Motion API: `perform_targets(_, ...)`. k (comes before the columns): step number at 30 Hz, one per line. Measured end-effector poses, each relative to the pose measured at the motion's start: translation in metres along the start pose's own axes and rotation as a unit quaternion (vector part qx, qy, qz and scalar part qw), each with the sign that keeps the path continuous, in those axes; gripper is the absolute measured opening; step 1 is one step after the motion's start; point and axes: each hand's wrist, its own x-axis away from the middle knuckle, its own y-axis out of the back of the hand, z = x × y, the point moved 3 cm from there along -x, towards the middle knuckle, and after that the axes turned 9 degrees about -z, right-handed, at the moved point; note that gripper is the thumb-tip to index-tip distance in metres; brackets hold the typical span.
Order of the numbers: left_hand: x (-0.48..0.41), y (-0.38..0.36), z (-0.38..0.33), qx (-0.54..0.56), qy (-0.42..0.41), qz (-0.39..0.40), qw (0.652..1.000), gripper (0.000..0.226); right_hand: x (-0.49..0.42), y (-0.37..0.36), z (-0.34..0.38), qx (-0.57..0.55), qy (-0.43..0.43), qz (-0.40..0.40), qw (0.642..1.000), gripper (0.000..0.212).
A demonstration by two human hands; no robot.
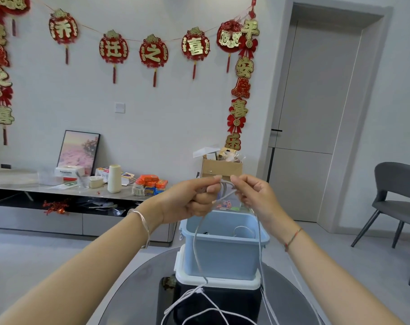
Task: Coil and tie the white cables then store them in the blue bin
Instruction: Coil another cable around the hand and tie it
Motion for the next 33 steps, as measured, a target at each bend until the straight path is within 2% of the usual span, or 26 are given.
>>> perform_targets(3, -0.002, 0.003, -0.004, 0.123, -0.007, -0.016, 0.992, 0.038, 0.001, -0.005, -0.007, 0.002, -0.027, 0.003, 1.000, 0.030)
perform_targets(6, -0.008, 0.007, -0.007, 0.175, -0.019, -0.038, 0.984, 0.038, 0.000, -0.008, -0.011, 0.005, -0.029, -0.003, 1.000, 0.032)
perform_targets(11, -0.016, 0.012, -0.006, 0.144, -0.031, -0.088, 0.985, 0.041, -0.007, -0.009, -0.013, 0.007, -0.058, 0.023, 0.998, 0.021)
perform_targets(15, -0.019, 0.018, -0.015, 0.163, -0.054, -0.107, 0.979, 0.045, -0.011, -0.012, -0.014, 0.002, -0.082, 0.057, 0.995, 0.030)
perform_targets(18, -0.022, 0.021, -0.022, 0.150, -0.065, -0.119, 0.979, 0.041, -0.011, -0.009, -0.016, 0.024, -0.084, 0.044, 0.995, 0.037)
perform_targets(22, -0.028, 0.024, -0.023, 0.071, -0.081, -0.151, 0.983, 0.038, -0.011, -0.004, -0.017, 0.070, -0.074, 0.003, 0.995, 0.032)
perform_targets(26, -0.033, 0.025, -0.015, -0.009, -0.107, -0.194, 0.975, 0.037, -0.011, 0.006, -0.023, 0.080, -0.065, -0.002, 0.995, 0.023)
perform_targets(29, -0.037, 0.033, -0.010, 0.015, -0.116, -0.236, 0.965, 0.036, -0.011, 0.015, -0.025, 0.108, -0.043, -0.020, 0.993, 0.022)
perform_targets(33, -0.042, 0.045, -0.006, 0.106, -0.126, -0.257, 0.952, 0.034, -0.009, 0.026, -0.034, 0.181, -0.044, -0.033, 0.982, 0.021)
